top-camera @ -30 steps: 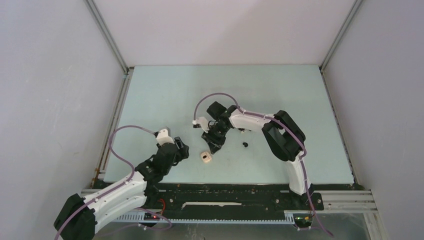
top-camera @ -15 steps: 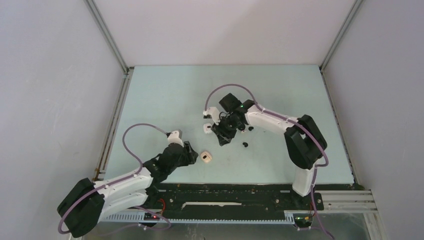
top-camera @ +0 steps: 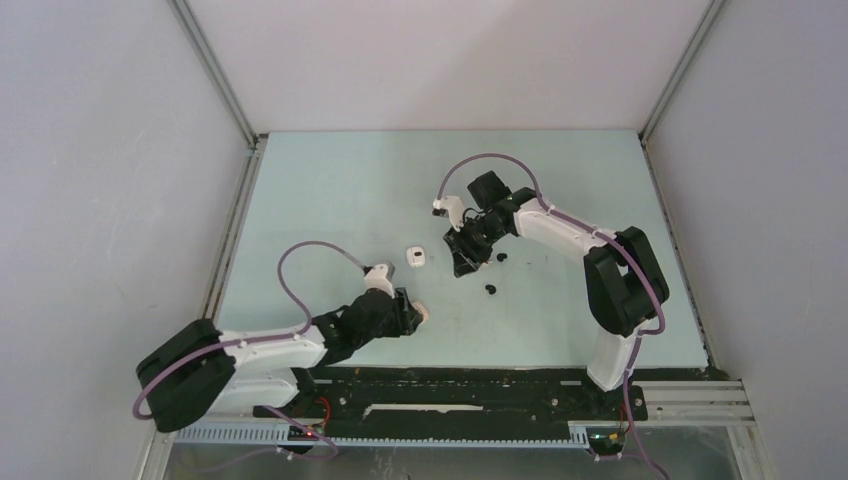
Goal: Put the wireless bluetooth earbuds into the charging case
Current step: Move the charging case to the center of the board, then pick up the charging case from the center of the board.
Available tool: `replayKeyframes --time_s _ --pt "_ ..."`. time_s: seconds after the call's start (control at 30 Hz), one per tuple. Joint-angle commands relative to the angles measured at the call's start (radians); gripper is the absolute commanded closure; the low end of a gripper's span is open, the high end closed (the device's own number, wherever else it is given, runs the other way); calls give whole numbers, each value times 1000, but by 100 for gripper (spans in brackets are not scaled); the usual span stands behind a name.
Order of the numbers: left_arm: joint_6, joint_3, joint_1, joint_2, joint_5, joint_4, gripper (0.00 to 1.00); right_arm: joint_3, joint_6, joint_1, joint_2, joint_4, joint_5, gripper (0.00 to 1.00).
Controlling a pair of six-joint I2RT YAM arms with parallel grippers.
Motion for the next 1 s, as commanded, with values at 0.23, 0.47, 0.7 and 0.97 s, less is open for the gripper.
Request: replayKeyframes --time_s 0.23,0.47,0.7,0.97 --pt "0 165 -50 215 63 70 47 -8 1 -8 -41 2 -23 58" --pt "-4 116 -66 -93 -82 -167 44 -86 116 13 -100 47 -1 49" --pt "33 82 -64 -368 -368 -408 39 -206 198 219 -145 212 207 31" --pt "24 87 -63 -332 -444 -452 38 -136 280 344 -67 220 397 20"
